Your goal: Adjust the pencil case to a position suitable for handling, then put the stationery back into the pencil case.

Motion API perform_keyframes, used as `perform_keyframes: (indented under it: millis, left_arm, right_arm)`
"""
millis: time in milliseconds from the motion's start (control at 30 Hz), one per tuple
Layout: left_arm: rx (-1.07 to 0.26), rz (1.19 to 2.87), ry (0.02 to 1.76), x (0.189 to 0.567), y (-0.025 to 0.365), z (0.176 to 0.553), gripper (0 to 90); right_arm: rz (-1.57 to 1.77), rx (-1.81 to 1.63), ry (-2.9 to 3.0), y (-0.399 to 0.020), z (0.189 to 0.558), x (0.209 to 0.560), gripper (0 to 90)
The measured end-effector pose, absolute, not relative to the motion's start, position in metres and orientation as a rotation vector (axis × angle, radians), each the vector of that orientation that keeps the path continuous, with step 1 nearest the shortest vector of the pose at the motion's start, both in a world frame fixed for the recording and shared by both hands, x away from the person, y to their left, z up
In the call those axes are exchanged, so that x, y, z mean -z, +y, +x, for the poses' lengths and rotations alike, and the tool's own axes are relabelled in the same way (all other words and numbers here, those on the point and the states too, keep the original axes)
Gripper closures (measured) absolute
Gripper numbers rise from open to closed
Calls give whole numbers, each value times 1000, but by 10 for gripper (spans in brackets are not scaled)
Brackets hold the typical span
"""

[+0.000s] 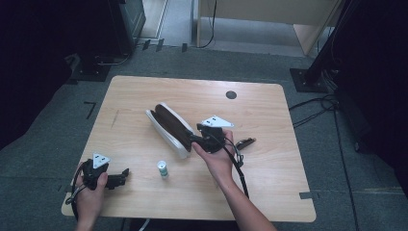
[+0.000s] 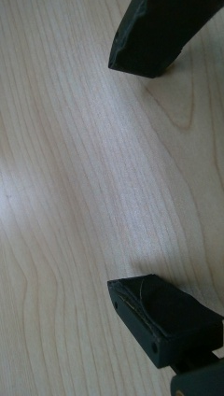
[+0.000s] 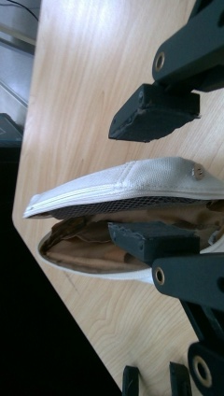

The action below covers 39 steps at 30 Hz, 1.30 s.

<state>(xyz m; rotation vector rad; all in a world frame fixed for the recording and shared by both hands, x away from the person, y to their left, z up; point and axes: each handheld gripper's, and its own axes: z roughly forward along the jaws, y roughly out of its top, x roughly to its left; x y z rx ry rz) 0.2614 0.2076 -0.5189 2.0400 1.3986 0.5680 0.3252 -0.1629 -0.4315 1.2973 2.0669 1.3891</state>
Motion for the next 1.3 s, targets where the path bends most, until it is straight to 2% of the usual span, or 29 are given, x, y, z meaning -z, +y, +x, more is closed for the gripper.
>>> perform_keyframes:
  millis: [300,533,900,1300]
  left_arm:
    - [-566,2033,1399,519,207,261,0]
    - [-567,2033,1399,519,207,261,0]
    - [-565,2034,1399,519,207,261,0]
    - [-566,2035,1399,519,207,261,0]
  right_arm:
    - [1250,-1357,2011,-192,307,413,450]
    - [1282,-1316,1978,-217,299,415,452]
    - [1313,-1324,1957,-237,282,424,462]
    - [1371,-1328,2013,-237,262,458,550]
